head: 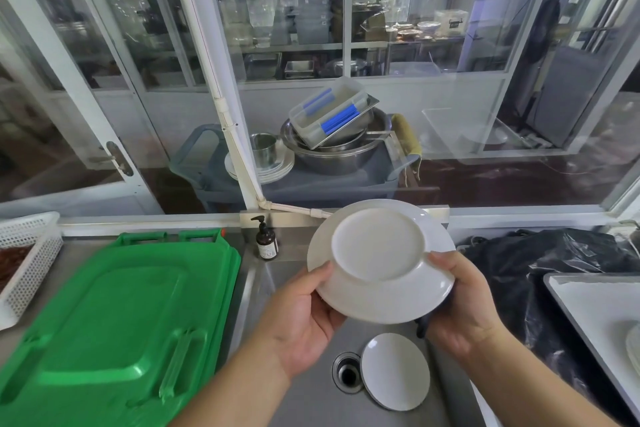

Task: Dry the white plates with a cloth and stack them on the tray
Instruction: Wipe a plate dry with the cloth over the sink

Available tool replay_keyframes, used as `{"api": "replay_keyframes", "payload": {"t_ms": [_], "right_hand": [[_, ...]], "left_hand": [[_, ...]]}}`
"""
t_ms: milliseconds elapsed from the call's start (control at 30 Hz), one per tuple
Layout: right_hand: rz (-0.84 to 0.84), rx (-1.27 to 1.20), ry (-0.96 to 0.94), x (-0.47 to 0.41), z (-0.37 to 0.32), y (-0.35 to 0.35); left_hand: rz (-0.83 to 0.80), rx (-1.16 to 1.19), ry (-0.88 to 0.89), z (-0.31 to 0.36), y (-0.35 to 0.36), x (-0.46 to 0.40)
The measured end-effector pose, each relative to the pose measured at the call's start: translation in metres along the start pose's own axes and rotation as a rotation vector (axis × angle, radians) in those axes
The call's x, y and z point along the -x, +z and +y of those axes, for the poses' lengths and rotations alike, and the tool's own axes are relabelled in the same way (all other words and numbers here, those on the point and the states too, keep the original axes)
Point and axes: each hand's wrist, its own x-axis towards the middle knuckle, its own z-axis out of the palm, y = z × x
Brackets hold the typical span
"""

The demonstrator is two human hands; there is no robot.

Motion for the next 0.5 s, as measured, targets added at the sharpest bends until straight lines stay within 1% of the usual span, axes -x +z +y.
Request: {"api": "replay_keyframes", "payload": {"t_ms": [67, 133, 267, 367, 433, 500], "right_hand": [[-0.001, -0.022, 0.010, -0.001, 0.002, -0.004], [0.034, -0.026, 0.033, -0.001, 0.002, -0.005], [0.199, 0.009, 0.059, -0.003, -0.009, -0.003], [0.360, 0.049, -0.046, -0.009, -0.028, -0.002], [0.394, 0.166, -0.141, -0.013, -0.041, 0.002], [0.367, 0.427, -0.221, -0.016, -0.050, 0.008]], "left_hand": [[-0.007, 0.008, 0.017, -0.002, -0.001, 0.003], [-0.018, 0.005, 0.044, -0.002, -0.002, 0.004], [-0.061, -0.009, 0.116, 0.006, -0.010, 0.004], [-0.076, -0.089, 0.166, 0.016, -0.018, 0.004], [-0.086, -0.182, 0.186, 0.020, -0.022, 0.006], [-0.096, -0.293, 0.193, 0.019, -0.022, 0.008]]}}
